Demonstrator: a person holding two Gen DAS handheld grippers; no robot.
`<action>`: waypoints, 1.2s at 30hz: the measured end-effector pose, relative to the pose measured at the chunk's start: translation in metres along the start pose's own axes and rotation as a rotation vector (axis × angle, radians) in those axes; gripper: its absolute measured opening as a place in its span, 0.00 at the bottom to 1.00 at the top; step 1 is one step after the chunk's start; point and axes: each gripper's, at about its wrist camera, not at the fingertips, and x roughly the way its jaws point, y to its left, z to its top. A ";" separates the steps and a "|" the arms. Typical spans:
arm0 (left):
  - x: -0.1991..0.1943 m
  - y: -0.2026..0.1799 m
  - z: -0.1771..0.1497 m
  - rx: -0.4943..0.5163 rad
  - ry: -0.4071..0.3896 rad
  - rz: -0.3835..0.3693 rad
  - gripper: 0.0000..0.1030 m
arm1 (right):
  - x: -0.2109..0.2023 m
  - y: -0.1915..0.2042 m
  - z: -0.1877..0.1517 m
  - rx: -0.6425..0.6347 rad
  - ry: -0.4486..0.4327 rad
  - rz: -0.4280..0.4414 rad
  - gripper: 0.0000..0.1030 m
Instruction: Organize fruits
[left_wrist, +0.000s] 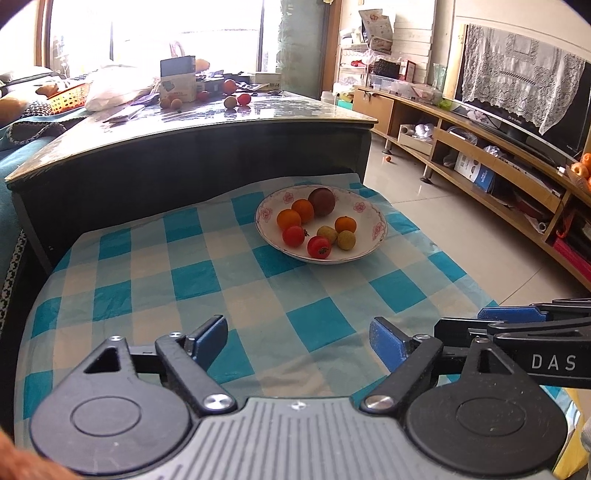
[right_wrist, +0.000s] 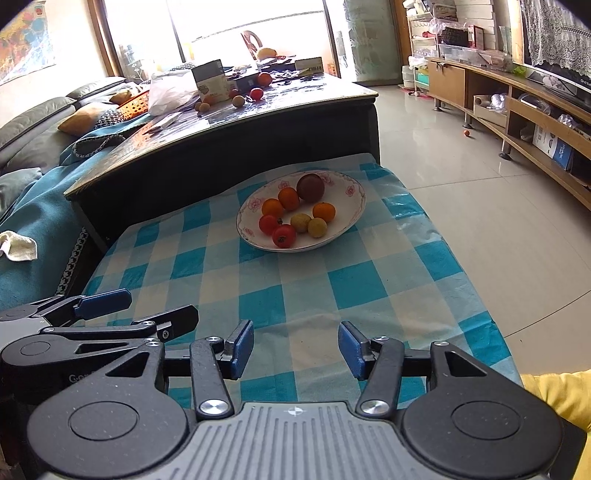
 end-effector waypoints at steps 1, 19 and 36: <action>-0.001 -0.001 -0.001 0.005 0.001 0.008 0.92 | -0.001 0.000 -0.002 0.001 0.001 0.000 0.46; -0.023 -0.005 -0.019 0.003 0.021 0.093 1.00 | -0.016 0.006 -0.022 -0.001 0.017 0.012 0.46; -0.033 -0.006 -0.038 -0.004 0.086 0.121 1.00 | -0.024 0.014 -0.038 -0.010 0.044 0.032 0.46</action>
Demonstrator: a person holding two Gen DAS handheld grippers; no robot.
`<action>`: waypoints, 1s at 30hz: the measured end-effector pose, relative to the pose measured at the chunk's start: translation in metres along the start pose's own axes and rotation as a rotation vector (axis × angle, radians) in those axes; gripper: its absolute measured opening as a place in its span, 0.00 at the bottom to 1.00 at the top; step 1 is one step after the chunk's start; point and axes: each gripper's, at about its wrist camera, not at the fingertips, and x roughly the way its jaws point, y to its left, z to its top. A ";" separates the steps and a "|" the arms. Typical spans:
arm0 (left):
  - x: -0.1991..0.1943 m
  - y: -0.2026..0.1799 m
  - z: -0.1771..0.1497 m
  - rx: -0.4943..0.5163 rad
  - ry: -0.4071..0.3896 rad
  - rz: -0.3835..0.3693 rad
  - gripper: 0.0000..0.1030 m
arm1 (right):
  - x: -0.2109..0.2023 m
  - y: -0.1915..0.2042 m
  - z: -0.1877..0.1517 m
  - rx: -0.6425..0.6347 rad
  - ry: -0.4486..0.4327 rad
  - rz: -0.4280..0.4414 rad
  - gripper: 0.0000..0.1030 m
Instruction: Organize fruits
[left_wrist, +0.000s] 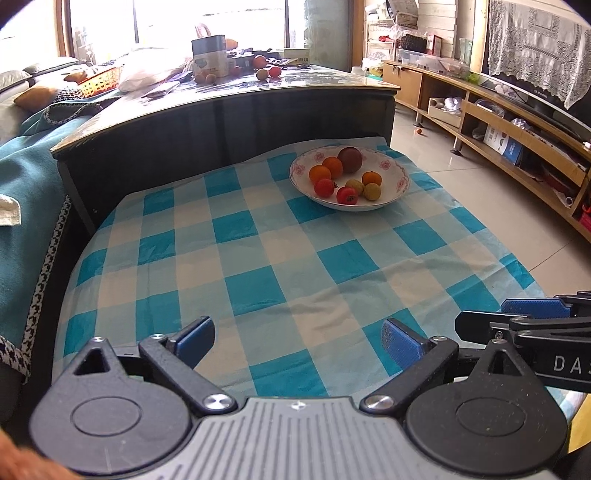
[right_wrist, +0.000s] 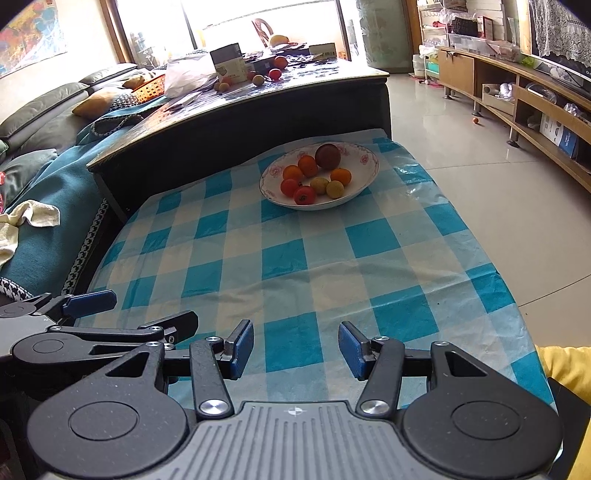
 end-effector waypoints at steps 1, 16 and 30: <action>0.000 0.000 -0.001 0.000 0.002 0.000 1.00 | 0.000 0.000 -0.001 0.002 0.001 0.001 0.46; -0.005 0.001 -0.005 -0.001 -0.019 0.029 1.00 | 0.000 0.002 -0.009 0.003 0.023 -0.007 0.47; -0.009 0.001 -0.007 0.008 -0.043 0.048 1.00 | 0.000 0.002 -0.010 0.005 0.025 -0.002 0.48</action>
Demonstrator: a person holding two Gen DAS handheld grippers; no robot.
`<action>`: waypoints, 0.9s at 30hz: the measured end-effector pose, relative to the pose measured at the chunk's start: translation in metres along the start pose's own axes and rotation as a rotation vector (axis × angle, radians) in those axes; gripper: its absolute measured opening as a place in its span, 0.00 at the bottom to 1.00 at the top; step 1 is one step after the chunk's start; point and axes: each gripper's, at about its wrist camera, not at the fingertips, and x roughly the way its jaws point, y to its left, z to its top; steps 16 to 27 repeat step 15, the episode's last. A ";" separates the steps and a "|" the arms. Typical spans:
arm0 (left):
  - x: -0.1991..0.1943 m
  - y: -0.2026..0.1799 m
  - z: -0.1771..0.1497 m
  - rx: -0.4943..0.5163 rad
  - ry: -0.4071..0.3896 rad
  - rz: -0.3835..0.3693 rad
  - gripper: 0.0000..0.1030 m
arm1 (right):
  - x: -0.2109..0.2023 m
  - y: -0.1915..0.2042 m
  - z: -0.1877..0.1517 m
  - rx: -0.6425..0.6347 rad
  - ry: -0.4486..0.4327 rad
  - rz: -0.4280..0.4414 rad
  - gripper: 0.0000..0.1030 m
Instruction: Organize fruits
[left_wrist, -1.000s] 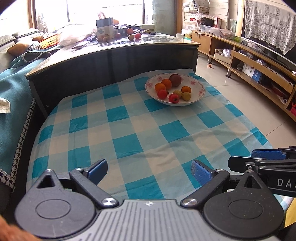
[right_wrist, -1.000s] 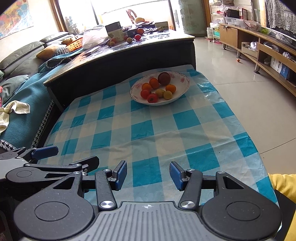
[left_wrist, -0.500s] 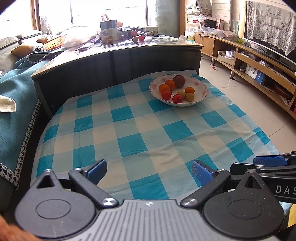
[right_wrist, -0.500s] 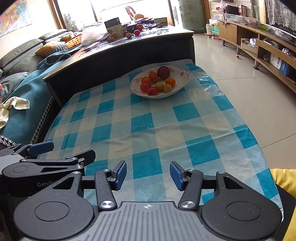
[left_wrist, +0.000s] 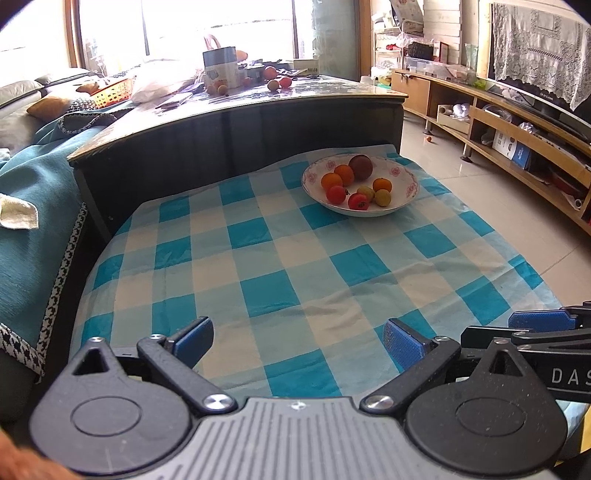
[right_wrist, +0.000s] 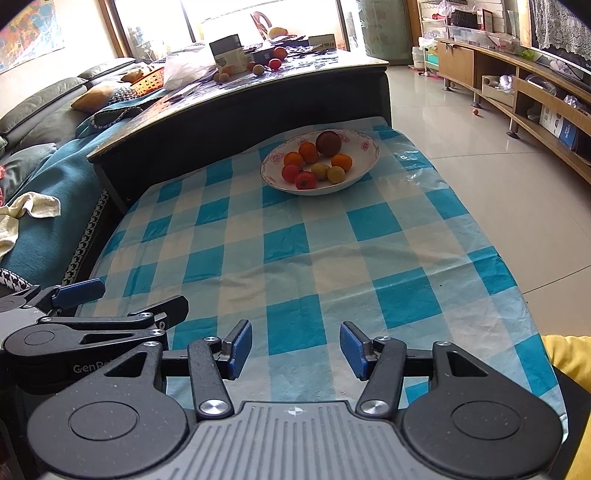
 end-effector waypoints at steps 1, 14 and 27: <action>0.000 0.000 0.000 -0.001 -0.001 0.000 1.00 | 0.000 0.000 0.000 0.000 0.000 0.000 0.48; 0.000 0.002 0.000 -0.009 0.000 0.010 1.00 | -0.001 -0.001 0.001 0.000 -0.004 -0.007 0.49; 0.000 0.002 -0.001 -0.009 0.000 0.011 1.00 | -0.001 -0.001 0.001 0.000 -0.004 -0.006 0.49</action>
